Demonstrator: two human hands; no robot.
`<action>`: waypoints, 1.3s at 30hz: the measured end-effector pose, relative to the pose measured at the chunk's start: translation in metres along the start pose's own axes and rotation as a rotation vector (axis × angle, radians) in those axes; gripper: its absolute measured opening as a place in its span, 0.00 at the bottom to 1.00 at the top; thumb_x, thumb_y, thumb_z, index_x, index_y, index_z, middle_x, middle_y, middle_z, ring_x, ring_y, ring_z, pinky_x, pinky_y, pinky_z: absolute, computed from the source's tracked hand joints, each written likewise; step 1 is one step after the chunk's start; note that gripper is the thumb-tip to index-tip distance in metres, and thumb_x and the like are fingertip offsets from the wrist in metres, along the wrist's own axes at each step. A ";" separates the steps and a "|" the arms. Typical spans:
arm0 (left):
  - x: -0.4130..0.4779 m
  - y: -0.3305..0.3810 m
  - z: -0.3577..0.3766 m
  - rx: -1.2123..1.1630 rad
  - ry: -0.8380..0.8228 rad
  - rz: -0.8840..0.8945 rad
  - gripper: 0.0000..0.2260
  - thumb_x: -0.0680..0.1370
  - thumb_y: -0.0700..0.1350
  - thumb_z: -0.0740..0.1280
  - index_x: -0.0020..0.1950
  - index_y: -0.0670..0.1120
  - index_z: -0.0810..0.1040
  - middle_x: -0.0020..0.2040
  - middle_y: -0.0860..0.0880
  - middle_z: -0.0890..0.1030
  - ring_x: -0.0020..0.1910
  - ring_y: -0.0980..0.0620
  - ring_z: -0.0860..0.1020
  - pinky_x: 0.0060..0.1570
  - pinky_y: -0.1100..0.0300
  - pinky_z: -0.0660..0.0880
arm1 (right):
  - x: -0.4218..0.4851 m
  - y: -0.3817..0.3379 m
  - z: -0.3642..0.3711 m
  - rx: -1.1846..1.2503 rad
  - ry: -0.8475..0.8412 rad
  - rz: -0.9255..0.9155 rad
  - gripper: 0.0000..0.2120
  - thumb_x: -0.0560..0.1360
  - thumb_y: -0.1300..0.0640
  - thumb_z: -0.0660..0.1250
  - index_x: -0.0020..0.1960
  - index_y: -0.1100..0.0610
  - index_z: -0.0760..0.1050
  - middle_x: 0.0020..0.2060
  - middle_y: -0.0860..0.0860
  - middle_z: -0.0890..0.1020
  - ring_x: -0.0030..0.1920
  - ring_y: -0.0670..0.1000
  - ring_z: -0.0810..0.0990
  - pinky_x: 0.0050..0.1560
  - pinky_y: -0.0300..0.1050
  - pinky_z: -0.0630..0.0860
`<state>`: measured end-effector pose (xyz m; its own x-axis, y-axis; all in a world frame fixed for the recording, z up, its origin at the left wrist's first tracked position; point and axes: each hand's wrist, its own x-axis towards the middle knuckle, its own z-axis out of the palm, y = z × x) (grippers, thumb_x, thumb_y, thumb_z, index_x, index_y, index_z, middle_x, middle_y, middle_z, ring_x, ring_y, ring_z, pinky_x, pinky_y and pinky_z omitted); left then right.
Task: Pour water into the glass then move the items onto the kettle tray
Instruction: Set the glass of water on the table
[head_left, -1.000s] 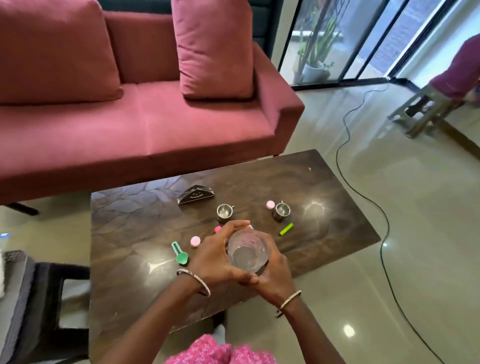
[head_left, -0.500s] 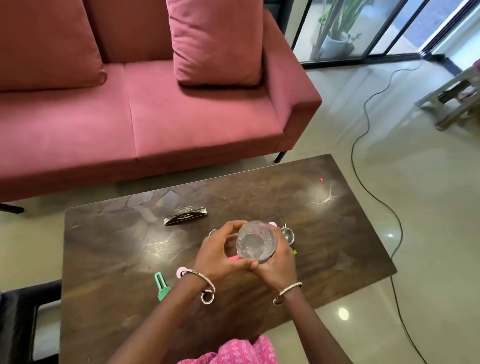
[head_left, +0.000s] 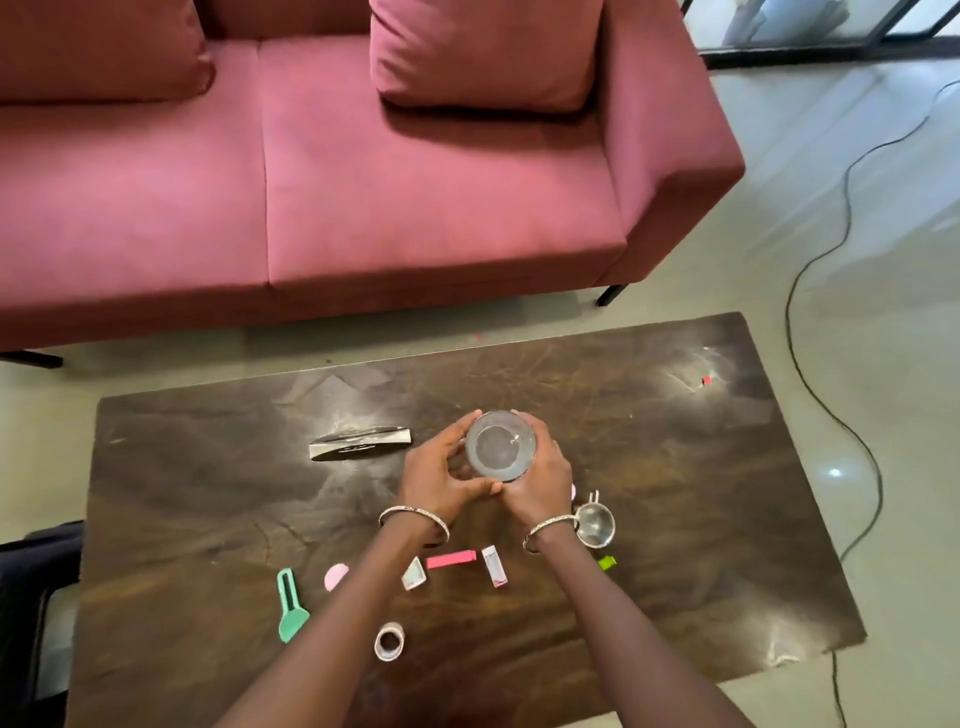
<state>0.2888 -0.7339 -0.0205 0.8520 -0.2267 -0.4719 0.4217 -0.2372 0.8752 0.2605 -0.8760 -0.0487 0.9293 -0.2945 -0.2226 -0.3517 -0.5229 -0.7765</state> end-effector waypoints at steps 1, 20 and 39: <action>0.012 -0.007 0.003 -0.009 0.024 -0.017 0.41 0.59 0.29 0.80 0.68 0.50 0.72 0.63 0.52 0.79 0.55 0.68 0.77 0.53 0.68 0.76 | 0.013 0.008 0.006 -0.011 -0.011 -0.002 0.35 0.58 0.50 0.76 0.64 0.45 0.71 0.58 0.42 0.81 0.55 0.50 0.80 0.54 0.39 0.73; 0.102 -0.091 0.019 -0.009 0.193 -0.135 0.40 0.59 0.31 0.81 0.67 0.50 0.75 0.56 0.63 0.80 0.57 0.63 0.79 0.57 0.60 0.78 | 0.094 0.093 0.073 -0.038 -0.219 0.022 0.38 0.59 0.49 0.78 0.67 0.46 0.68 0.59 0.43 0.81 0.57 0.51 0.81 0.57 0.48 0.78; 0.064 -0.088 0.020 0.211 0.322 -0.149 0.30 0.70 0.37 0.75 0.70 0.48 0.71 0.58 0.52 0.80 0.57 0.61 0.77 0.54 0.80 0.68 | 0.088 0.092 0.063 -0.165 -0.283 0.204 0.35 0.69 0.67 0.71 0.73 0.54 0.64 0.61 0.54 0.80 0.58 0.54 0.81 0.58 0.53 0.79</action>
<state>0.3001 -0.7465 -0.1293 0.8543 0.1237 -0.5049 0.5031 -0.4410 0.7432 0.3170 -0.9001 -0.1769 0.8244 -0.1854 -0.5348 -0.5246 -0.6050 -0.5990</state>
